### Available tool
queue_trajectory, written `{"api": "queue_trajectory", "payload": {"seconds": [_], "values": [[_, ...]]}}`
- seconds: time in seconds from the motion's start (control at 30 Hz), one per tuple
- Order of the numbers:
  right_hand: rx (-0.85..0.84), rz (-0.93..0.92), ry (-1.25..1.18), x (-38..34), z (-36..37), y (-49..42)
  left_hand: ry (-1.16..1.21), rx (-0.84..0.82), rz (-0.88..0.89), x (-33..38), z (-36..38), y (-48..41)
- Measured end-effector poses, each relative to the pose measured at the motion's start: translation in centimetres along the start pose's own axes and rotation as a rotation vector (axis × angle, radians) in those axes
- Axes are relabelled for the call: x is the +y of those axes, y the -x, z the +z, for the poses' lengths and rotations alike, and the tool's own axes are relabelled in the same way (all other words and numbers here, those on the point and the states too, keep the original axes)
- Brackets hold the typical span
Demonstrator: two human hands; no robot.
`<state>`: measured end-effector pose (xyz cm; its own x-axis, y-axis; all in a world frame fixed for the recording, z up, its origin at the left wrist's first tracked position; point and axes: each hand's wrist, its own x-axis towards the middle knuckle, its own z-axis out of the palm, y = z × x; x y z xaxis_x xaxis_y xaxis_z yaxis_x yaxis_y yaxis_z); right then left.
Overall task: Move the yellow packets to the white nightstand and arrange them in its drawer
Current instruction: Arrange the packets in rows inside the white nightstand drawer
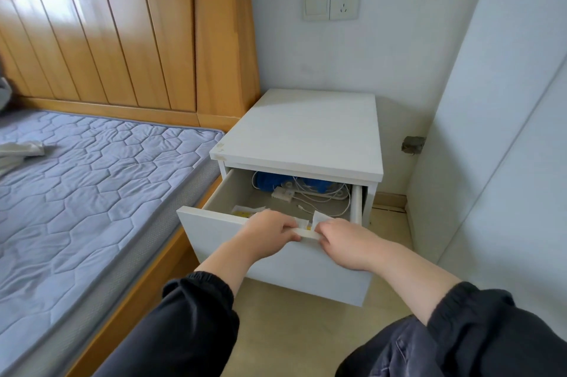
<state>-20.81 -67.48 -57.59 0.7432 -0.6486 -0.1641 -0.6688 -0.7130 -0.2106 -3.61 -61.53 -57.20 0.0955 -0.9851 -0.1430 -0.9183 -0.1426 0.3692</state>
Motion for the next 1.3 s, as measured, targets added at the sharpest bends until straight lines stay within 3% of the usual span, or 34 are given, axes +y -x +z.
{"api": "queue_trajectory", "payload": {"seconds": [0.13, 0.27, 0.4, 0.67, 0.83, 1.1, 1.2, 1.3], "values": [[0.387, -0.043, 0.098, 1.5, 2.8, -0.8, -0.391, 0.171, 0.108, 0.1, 0.7, -1.8], [0.500, 0.107, 0.163, 3.0, 2.0, -1.9, -0.467, 0.327, 0.071, 0.1, 0.5, -3.7], [0.414, 0.185, 0.316, 4.4, -0.6, -3.2, -0.534, 0.360, 0.052, 0.0, -0.2, -5.7], [0.342, 0.248, 0.275, 5.7, -2.0, -6.5, -0.626, 0.305, 0.103, -0.3, -1.6, -10.1], [0.412, 0.213, 0.340, 6.4, -1.4, -8.2, -0.577, 0.265, 0.089, -0.6, -1.3, -12.1], [0.598, 0.168, 0.334, 8.3, 0.4, -9.7, -0.557, 0.406, 0.073, -1.1, 0.6, -13.1], [0.573, 0.182, 0.334, 8.0, 0.4, -10.0, -0.511, 0.487, 0.066, -0.9, 1.1, -13.2], [0.528, 0.211, 0.348, 8.0, 0.2, -9.8, -0.535, 0.432, 0.052, -0.7, 1.1, -12.9]]}}
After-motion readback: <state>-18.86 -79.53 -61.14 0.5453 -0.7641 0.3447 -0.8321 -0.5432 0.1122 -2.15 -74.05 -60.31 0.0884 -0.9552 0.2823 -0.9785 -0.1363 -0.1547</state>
